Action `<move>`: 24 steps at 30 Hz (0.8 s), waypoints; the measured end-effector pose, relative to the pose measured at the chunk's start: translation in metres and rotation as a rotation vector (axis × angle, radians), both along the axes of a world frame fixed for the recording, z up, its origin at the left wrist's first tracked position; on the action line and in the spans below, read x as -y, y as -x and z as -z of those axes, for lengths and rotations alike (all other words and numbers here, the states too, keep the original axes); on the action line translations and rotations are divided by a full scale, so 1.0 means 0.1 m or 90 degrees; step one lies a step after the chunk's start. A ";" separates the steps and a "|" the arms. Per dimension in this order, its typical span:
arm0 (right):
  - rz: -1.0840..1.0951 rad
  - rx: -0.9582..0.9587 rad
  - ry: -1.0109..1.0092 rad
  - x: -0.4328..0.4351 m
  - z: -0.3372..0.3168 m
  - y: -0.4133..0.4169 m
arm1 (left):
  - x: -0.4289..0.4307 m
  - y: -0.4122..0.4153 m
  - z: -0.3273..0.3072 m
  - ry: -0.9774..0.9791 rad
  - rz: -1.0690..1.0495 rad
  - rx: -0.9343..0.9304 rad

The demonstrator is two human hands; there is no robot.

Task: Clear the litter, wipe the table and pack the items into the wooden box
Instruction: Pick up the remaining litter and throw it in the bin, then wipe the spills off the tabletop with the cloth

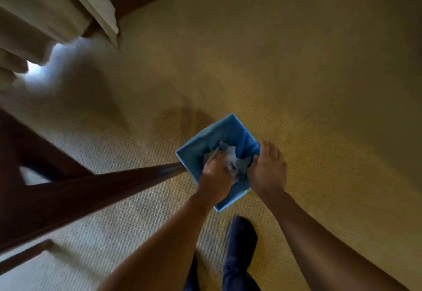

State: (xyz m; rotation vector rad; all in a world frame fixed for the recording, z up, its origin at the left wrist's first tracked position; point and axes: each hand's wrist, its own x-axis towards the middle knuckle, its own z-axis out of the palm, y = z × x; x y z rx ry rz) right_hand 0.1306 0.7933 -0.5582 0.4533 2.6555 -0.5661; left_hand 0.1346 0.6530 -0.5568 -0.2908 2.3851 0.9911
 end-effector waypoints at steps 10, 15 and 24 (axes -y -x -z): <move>-0.093 -0.172 0.049 0.39 -2.69 0.07 | 0.42 -0.20 -2.84 -0.083 -0.053 -0.168; -0.214 -0.273 0.068 1.00 -4.02 -0.15 | 1.07 -0.59 -4.16 -0.054 -0.107 -0.305; -0.442 -0.289 0.159 2.68 -5.08 -0.61 | 2.89 -1.51 -5.14 0.172 -0.274 -0.419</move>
